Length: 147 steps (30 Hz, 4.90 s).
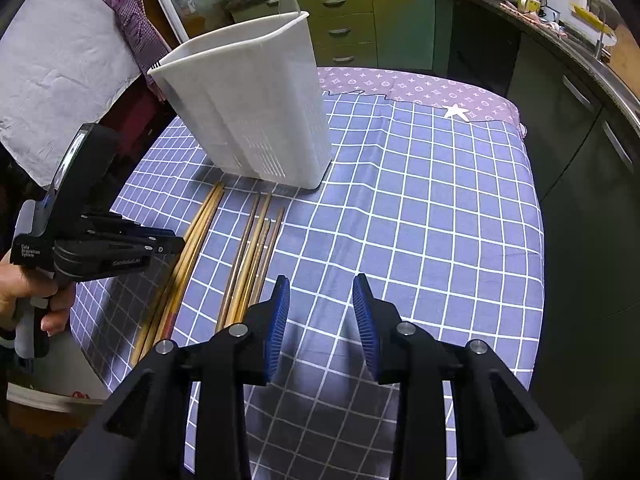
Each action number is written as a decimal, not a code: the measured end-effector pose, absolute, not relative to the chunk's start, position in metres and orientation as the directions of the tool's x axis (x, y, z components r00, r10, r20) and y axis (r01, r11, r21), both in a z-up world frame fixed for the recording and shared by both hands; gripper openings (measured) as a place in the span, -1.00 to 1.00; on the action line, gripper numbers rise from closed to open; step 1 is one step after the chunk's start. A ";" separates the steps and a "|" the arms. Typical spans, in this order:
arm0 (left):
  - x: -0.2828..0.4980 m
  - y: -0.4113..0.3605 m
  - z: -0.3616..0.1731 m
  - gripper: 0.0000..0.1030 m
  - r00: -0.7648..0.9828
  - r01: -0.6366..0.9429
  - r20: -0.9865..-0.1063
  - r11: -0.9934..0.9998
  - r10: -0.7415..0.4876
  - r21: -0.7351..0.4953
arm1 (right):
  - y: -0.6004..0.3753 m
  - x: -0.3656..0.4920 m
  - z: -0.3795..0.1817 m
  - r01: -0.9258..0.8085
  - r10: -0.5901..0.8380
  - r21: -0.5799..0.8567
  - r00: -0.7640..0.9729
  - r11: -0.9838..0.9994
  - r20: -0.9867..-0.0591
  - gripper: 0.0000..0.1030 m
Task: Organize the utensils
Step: 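Grasp one wooden chopstick with the left tool and lift it, then grasp a wooden chopstick with the right tool while the left holds its chopstick upright, then drop the left tool's chopstick into the holder while the right drops its chopstick in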
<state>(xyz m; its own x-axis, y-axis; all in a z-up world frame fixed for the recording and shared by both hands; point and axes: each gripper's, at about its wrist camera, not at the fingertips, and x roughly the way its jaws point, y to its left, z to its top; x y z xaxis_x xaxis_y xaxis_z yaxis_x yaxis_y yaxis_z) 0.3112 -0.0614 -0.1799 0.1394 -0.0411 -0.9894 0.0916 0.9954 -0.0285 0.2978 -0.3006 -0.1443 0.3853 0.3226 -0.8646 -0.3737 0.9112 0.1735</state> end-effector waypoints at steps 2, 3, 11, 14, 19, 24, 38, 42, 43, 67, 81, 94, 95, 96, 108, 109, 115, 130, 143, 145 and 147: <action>0.312 -0.064 -0.182 -0.70 0.135 0.095 -0.990 0.995 -0.037 -0.024 | -0.301 0.298 -0.145 -0.374 0.321 0.172 0.382 0.911 -0.867 -0.35; 0.313 -0.065 -0.183 -0.71 0.134 0.098 -0.991 0.995 -0.030 -0.017 | -0.301 0.298 -0.146 -0.374 0.320 0.172 0.381 0.911 -0.867 -0.35; 0.317 -0.072 -0.184 -0.74 0.110 0.109 -0.994 0.994 0.014 0.026 | -0.299 0.298 -0.149 -0.381 0.302 0.154 0.367 0.912 -0.880 -0.35; 0.317 -0.079 -0.184 -0.74 0.113 0.120 -0.993 0.991 0.040 0.053 | -0.294 0.296 -0.149 -0.391 0.293 0.142 0.360 0.909 -0.886 -0.35; 0.317 -0.084 -0.182 -0.87 0.126 0.123 -0.992 0.992 0.024 0.040 | -0.284 0.299 -0.153 -0.405 0.282 0.134 0.331 0.904 -0.901 -0.36; 0.308 -0.067 -0.170 -0.87 0.181 0.113 -0.983 0.993 0.009 0.030 | -0.272 0.307 -0.166 -0.412 0.285 0.158 0.268 0.897 -0.920 -0.42; 0.259 -0.026 -0.094 -0.87 0.463 0.124 -0.884 0.992 -0.059 -0.001 | -0.226 0.330 -0.199 -0.414 0.256 0.180 0.137 0.893 -0.957 -0.79; 0.248 -0.018 -0.082 -0.87 0.521 0.127 -0.851 0.992 -0.069 -0.002 | -0.220 0.334 -0.202 -0.406 0.237 0.171 0.117 0.898 -0.965 -0.78; 0.246 -0.015 -0.080 -0.87 0.527 0.129 -0.847 0.992 -0.072 -0.004 | -0.216 0.336 -0.204 -0.405 0.228 0.165 0.114 0.900 -0.967 -0.78; 0.209 -0.008 -0.056 -0.87 0.626 0.167 -0.775 0.986 -0.094 0.015 | -0.182 0.331 -0.206 -0.389 0.185 0.108 0.167 0.915 -0.968 -0.87; 0.202 -0.008 -0.048 -0.87 0.651 0.176 -0.753 0.984 -0.098 0.024 | -0.243 0.274 -0.109 -0.397 0.333 0.149 0.448 0.906 -0.829 -0.87; 0.194 -0.011 -0.042 -0.88 0.668 0.191 -0.737 0.981 -0.105 0.034 | -0.280 0.231 -0.088 -0.397 0.374 0.159 0.552 0.904 -0.745 -0.87; 0.194 -0.011 -0.041 -0.87 0.667 0.191 -0.737 0.981 -0.107 0.030 | -0.281 0.229 -0.088 -0.399 0.373 0.155 0.556 0.904 -0.743 -0.87; 0.193 -0.011 -0.040 -0.87 0.668 0.192 -0.736 0.981 -0.110 0.028 | -0.281 0.226 -0.087 -0.399 0.371 0.151 0.559 0.904 -0.742 -0.87; 0.195 -0.023 -0.021 -0.88 0.684 0.220 -0.719 0.975 -0.125 0.040 | -0.283 0.225 -0.080 -0.409 0.390 0.165 0.563 0.898 -0.728 -0.87; 0.196 -0.024 -0.019 -0.88 0.686 0.223 -0.717 0.974 -0.126 0.041 | -0.284 0.226 -0.077 -0.410 0.392 0.163 0.568 0.897 -0.724 -0.87; 0.204 -0.037 0.006 -0.88 0.699 0.249 -0.699 0.968 -0.150 0.041 | -0.285 0.229 -0.046 -0.426 0.412 0.161 0.605 0.890 -0.682 -0.87; 0.252 -0.074 0.113 -0.87 0.822 0.290 -0.513 0.957 -0.247 0.005 | -0.293 0.262 0.061 -0.424 0.435 0.148 0.732 0.893 -0.525 -0.87; 0.321 -0.066 0.077 -0.87 0.851 0.171 -0.499 0.985 -0.162 -0.028 | -0.268 0.355 0.074 -0.362 0.401 0.178 0.770 0.915 -0.496 -0.87; 0.328 -0.065 0.063 -0.87 0.835 0.165 -0.529 0.986 -0.153 -0.024 | -0.266 0.370 0.057 -0.354 0.398 0.187 0.751 0.916 -0.526 -0.87; 0.329 -0.064 0.051 -0.87 0.820 0.167 -0.552 0.986 -0.152 -0.024 | -0.262 0.378 0.042 -0.353 0.398 0.192 0.730 0.916 -0.556 -0.87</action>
